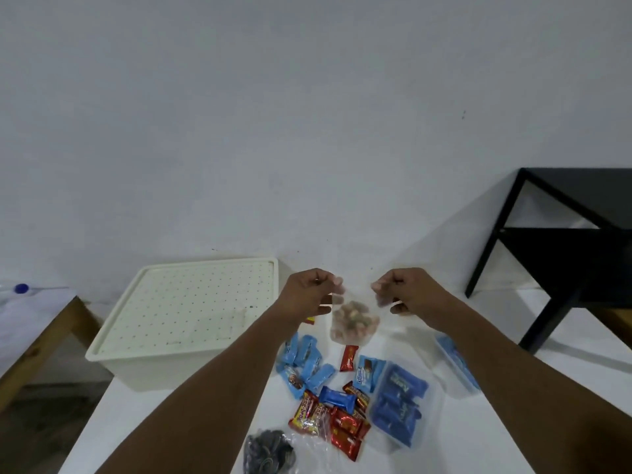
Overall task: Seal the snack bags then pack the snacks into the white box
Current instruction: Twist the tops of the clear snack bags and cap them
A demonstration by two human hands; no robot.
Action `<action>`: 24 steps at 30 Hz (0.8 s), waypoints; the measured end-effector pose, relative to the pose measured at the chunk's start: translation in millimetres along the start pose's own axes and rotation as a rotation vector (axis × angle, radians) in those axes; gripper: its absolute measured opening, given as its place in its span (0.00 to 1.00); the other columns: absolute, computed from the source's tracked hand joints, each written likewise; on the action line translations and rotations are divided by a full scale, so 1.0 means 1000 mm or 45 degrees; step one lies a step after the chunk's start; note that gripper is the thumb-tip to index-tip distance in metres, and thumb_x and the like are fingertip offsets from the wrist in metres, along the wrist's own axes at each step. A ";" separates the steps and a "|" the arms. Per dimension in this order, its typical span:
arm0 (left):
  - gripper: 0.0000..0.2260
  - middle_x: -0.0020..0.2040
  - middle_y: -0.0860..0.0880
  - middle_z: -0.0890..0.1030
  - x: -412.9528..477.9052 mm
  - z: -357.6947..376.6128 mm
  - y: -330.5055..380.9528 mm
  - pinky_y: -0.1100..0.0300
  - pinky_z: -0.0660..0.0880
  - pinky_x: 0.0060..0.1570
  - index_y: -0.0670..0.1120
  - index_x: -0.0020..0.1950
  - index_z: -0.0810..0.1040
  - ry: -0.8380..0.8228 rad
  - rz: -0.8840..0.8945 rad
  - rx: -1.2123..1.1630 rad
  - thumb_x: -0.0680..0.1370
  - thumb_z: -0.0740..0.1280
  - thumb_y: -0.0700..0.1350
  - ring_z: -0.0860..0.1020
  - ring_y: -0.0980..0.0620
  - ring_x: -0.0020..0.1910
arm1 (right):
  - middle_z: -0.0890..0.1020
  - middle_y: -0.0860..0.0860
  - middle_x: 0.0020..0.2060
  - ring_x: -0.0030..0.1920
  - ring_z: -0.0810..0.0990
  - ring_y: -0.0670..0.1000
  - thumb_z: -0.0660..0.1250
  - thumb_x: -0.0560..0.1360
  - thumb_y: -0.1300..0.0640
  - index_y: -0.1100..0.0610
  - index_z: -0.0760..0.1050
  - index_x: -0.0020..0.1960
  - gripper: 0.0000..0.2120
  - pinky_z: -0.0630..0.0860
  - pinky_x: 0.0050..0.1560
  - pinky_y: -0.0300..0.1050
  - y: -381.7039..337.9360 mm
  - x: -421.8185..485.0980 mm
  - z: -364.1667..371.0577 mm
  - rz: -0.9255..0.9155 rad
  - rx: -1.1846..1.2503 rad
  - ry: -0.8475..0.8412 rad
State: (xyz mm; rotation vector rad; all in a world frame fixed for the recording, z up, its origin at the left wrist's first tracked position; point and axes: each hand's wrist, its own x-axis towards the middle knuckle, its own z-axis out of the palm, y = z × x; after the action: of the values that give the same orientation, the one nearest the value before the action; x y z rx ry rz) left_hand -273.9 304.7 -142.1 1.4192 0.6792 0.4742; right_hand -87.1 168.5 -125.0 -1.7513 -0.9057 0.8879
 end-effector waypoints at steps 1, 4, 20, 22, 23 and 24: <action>0.13 0.48 0.43 0.86 -0.001 0.001 0.002 0.48 0.79 0.54 0.39 0.52 0.80 -0.009 0.008 0.018 0.76 0.73 0.48 0.86 0.45 0.48 | 0.86 0.55 0.38 0.37 0.83 0.46 0.73 0.73 0.54 0.57 0.80 0.43 0.06 0.75 0.39 0.42 -0.002 -0.003 0.001 -0.021 0.009 0.012; 0.09 0.44 0.45 0.85 -0.003 0.002 0.005 0.51 0.77 0.49 0.41 0.50 0.81 -0.013 0.059 0.065 0.76 0.73 0.47 0.85 0.48 0.44 | 0.85 0.55 0.37 0.33 0.81 0.42 0.73 0.73 0.56 0.58 0.79 0.41 0.07 0.73 0.35 0.38 -0.010 -0.009 0.007 -0.085 0.006 0.013; 0.11 0.37 0.46 0.82 -0.005 -0.012 0.024 0.53 0.75 0.44 0.41 0.47 0.83 0.032 0.147 0.093 0.75 0.74 0.49 0.80 0.54 0.36 | 0.82 0.56 0.35 0.37 0.80 0.49 0.73 0.73 0.53 0.60 0.82 0.44 0.09 0.74 0.39 0.42 -0.027 -0.007 0.033 -0.188 0.301 0.012; 0.09 0.36 0.47 0.82 -0.005 -0.014 0.028 0.58 0.73 0.41 0.41 0.45 0.82 0.063 0.171 0.074 0.75 0.74 0.47 0.79 0.54 0.35 | 0.83 0.56 0.38 0.41 0.82 0.50 0.71 0.75 0.52 0.61 0.81 0.46 0.11 0.74 0.42 0.44 -0.025 -0.006 0.033 -0.140 0.387 0.011; 0.08 0.35 0.47 0.82 -0.005 -0.015 0.029 0.59 0.73 0.40 0.42 0.44 0.82 0.069 0.176 0.055 0.74 0.75 0.47 0.79 0.54 0.35 | 0.84 0.56 0.39 0.42 0.82 0.51 0.71 0.75 0.53 0.61 0.80 0.44 0.10 0.74 0.43 0.45 -0.024 -0.006 0.032 -0.136 0.389 0.040; 0.08 0.35 0.47 0.82 -0.005 -0.015 0.029 0.59 0.73 0.41 0.43 0.42 0.82 0.073 0.171 0.021 0.73 0.76 0.47 0.80 0.54 0.35 | 0.84 0.56 0.38 0.42 0.82 0.51 0.71 0.75 0.54 0.60 0.78 0.41 0.10 0.74 0.43 0.45 -0.025 -0.006 0.033 -0.143 0.394 0.069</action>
State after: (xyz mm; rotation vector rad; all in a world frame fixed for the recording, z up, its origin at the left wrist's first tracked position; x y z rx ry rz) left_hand -284.8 315.8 -113.0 1.4771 0.6371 0.6180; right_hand -123.2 183.4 -110.4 -1.4387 -0.7773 0.8534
